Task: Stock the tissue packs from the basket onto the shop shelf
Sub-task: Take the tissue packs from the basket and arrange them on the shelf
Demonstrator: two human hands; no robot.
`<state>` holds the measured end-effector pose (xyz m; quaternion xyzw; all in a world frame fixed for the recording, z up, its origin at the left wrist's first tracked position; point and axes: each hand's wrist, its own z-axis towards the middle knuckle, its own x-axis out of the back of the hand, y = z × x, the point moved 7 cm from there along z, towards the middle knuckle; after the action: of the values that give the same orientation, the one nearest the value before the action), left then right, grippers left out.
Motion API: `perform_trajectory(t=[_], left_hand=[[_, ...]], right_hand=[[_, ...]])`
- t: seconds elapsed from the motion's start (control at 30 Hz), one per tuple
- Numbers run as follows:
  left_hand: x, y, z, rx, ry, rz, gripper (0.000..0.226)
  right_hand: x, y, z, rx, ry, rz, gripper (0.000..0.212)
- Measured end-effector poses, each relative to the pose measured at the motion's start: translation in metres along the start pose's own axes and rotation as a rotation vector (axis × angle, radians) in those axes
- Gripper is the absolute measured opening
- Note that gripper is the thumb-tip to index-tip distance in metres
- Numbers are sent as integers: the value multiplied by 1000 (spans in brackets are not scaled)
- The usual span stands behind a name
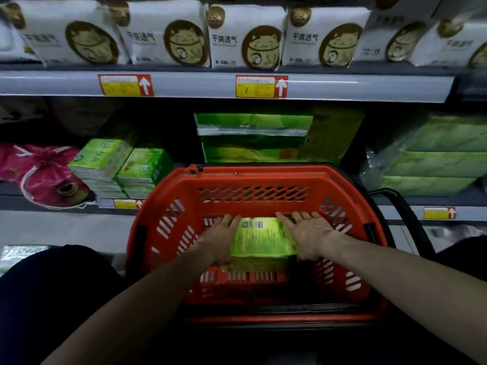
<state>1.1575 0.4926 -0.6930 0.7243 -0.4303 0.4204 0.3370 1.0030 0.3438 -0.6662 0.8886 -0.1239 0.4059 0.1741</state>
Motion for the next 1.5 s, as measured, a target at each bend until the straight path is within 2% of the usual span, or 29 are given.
perform_trajectory(t=[0.2,0.4,0.63,0.8,0.93,1.0,1.17,1.27,1.33,1.4,1.43,1.5], left_hand=[[44,12,-12,-105,5,-65,116],[124,37,-48,-192,111,-164,98],[195,45,-104,-264,219,-309,106],[232,63,-127,-368,348,-325,109],[244,65,-138,-406,420,-368,107],[243,61,-136,-400,434,-394,108],[229,46,-125,-334,362,-534,117],[232,25,-125,-266,354,-680,107],[239,-4,-125,-143,433,-858,104],[238,-33,-125,60,455,-1030,122],[233,-43,-125,158,404,-1081,125],[213,-46,-127,272,183,-1209,99]], right_hand=[[0,6,-6,12,-54,67,138],[10,16,-26,73,-94,251,150],[58,3,-62,231,-22,551,156],[126,-17,-107,452,262,871,159],[150,-29,-111,481,516,959,155],[154,-27,-110,463,579,943,150],[158,-19,-110,490,585,958,138],[153,-13,-109,493,560,999,131],[152,-6,-113,475,558,1045,132],[156,6,-119,462,569,1087,130],[159,13,-124,460,578,1107,128],[167,30,-135,446,613,1164,127]])
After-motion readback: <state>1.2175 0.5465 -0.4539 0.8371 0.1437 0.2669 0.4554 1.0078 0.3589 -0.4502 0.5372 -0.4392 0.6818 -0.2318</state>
